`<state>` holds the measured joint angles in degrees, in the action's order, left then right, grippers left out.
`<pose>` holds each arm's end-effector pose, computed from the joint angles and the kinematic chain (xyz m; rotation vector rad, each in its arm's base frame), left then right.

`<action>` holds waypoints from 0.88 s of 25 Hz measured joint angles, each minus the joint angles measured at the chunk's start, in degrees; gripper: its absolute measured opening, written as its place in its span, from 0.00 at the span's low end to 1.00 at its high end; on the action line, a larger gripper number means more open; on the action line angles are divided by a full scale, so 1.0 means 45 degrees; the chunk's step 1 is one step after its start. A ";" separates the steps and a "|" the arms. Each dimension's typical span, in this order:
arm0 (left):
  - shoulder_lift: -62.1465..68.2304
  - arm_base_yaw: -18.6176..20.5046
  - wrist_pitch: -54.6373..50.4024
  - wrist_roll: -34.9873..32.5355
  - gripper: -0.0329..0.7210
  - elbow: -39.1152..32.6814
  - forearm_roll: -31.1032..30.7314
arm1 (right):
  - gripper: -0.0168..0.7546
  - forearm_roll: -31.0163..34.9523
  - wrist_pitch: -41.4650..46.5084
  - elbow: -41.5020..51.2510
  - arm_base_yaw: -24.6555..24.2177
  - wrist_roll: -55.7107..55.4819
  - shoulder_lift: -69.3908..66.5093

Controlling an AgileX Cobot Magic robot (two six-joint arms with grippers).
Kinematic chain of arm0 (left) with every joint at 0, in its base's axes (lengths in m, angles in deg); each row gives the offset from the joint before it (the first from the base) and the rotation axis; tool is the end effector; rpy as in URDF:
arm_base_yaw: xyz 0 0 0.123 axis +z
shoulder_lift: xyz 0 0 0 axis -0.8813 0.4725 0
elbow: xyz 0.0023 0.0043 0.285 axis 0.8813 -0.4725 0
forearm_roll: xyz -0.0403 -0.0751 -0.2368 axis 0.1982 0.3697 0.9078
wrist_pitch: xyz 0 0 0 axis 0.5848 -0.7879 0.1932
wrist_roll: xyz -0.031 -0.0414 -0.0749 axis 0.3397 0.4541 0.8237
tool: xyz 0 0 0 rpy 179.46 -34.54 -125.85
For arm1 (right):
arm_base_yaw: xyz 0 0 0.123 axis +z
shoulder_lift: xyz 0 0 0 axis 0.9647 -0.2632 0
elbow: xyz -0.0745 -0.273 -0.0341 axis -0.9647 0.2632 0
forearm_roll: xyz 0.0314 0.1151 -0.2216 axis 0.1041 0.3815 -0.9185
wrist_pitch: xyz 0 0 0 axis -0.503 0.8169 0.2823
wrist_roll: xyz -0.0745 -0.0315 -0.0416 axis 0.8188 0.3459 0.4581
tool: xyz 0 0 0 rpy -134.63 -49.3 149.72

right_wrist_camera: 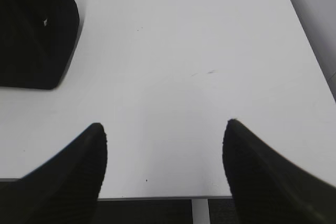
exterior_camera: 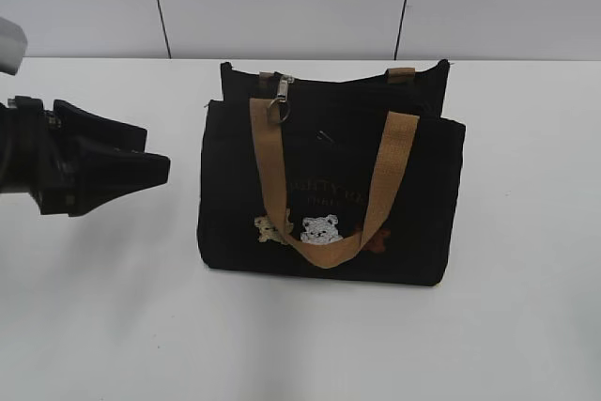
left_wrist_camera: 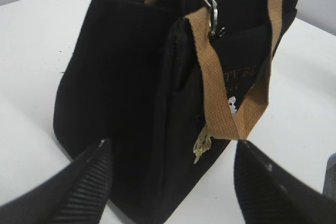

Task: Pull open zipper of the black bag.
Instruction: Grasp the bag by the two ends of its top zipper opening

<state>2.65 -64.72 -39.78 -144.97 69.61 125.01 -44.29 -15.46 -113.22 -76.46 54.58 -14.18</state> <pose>0.2445 -0.0821 0.1997 0.8829 1.8733 -0.7600 -0.0042 0.0019 0.2657 -0.0539 2.1017 -0.0398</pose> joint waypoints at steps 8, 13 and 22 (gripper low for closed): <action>0.1898 -0.0612 -0.0355 -0.0956 0.76 0.0480 0.0324 | 0.70 0.0000 0.0000 0.0000 0.0000 0.0000 0.0000; 0.2896 -0.1184 -0.0075 -0.0985 0.76 0.1553 0.0345 | 0.70 0.0000 0.0000 0.0000 0.0000 0.0000 0.0000; 0.4782 -0.1834 -0.0247 -0.0985 0.76 0.2273 0.0380 | 0.70 0.0000 0.0000 0.0000 0.0000 0.0000 0.0000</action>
<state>24.17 -72.97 -40.89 -149.41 79.84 126.72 -44.29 -15.46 -113.22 -76.46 54.58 -14.18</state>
